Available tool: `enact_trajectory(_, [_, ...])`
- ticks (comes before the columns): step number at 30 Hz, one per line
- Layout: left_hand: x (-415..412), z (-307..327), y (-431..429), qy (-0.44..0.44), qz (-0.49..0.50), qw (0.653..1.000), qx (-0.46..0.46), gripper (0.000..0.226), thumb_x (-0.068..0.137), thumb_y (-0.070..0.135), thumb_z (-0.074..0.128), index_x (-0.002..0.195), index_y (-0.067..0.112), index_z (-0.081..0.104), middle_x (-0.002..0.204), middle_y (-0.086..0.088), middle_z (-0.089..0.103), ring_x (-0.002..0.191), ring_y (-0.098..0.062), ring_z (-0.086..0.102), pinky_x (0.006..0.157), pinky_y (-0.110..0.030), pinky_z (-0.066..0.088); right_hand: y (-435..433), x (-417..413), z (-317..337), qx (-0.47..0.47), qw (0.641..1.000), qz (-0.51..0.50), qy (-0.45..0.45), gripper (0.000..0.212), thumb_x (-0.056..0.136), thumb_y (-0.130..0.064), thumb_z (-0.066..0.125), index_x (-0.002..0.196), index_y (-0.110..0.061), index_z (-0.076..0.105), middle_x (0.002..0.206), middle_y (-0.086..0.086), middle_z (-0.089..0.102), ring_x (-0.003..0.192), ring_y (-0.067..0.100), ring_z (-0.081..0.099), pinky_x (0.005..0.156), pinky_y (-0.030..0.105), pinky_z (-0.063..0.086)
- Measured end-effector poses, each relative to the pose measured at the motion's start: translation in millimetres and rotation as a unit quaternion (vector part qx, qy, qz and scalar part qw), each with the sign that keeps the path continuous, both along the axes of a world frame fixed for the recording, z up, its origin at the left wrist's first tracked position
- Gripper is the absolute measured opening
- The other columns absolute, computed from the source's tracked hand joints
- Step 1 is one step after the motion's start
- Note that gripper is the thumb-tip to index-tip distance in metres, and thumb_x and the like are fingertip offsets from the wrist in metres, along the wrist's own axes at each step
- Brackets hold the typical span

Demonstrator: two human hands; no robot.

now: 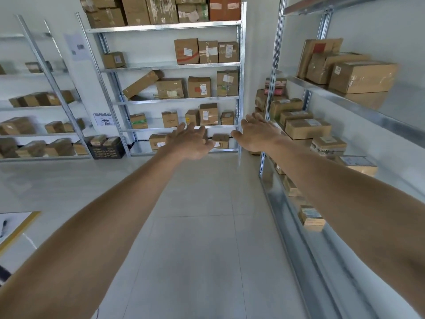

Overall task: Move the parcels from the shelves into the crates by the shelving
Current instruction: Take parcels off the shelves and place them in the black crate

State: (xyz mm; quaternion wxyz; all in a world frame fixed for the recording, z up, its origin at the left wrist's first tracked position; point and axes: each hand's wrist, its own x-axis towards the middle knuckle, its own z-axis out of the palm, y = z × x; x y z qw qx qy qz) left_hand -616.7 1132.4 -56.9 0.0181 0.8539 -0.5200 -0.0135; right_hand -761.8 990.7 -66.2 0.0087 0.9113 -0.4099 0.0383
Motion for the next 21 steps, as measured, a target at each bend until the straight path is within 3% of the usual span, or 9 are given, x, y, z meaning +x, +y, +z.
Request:
enact_trajectory(8, [106,-6,-99,0.039,-0.028,0.999,-0.006,0.071,0.105,0.061,0.029,0.165,0.028,0.01,0.172,0.005,-0.01,0.158,-0.023,-0.013,0.123,-0.058,0.006,-87,96,-2,-0.005,1.0,-0.028,0.006,0.072,0.105,-0.056,0.024,0.16,-0.01,0.022,0.171,0.004,0.008,0.158,0.026,0.0,0.127,0.051,0.01])
enact_trajectory(15, [201,5,-182,0.041,-0.066,0.997,-0.023,0.072,0.103,0.065,0.029,0.164,0.032,0.012,0.172,0.005,-0.01,0.158,-0.023,-0.015,0.123,-0.06,0.006,-153,176,16,-0.028,0.998,-0.053,-0.003,0.065,0.103,-0.054,0.027,0.153,-0.013,0.038,0.163,0.006,0.029,0.154,0.03,0.016,0.122,0.055,0.023])
enact_trajectory(21, [243,8,-242,0.033,-0.087,0.995,-0.028,0.071,0.104,0.062,0.029,0.164,0.029,0.012,0.172,0.005,-0.008,0.158,-0.021,-0.014,0.123,-0.061,0.008,-212,219,21,-0.041,0.997,-0.073,-0.003,0.064,0.102,-0.053,0.029,0.154,-0.018,0.038,0.167,0.002,0.021,0.156,0.03,0.009,0.123,0.057,0.017])
